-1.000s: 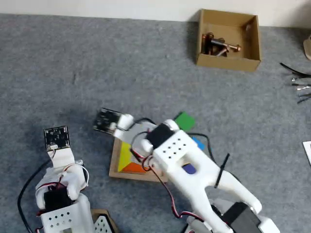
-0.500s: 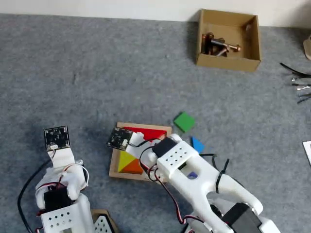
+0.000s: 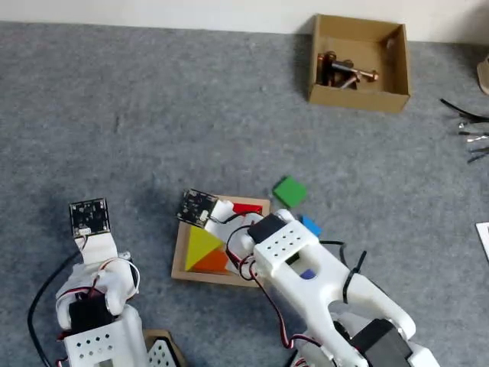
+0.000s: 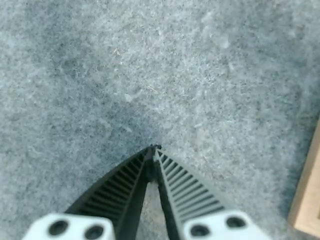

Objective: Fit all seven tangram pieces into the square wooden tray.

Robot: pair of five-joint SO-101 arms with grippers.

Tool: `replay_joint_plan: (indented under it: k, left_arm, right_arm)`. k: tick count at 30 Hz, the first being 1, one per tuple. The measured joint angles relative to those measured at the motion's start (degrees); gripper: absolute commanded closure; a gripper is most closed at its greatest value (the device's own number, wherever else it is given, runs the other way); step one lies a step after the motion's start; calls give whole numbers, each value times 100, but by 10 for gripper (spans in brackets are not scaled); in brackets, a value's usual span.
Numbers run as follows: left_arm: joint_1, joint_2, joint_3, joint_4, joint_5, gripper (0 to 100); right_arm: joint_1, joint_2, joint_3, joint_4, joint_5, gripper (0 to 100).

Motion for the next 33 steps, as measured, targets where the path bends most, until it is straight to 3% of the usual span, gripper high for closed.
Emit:
replay_joint_plan:
  k: [33]
  left_arm:
    - [0, 0, 0, 0, 0, 995]
  right_arm:
    - [-343, 0, 325, -703, -18, 994]
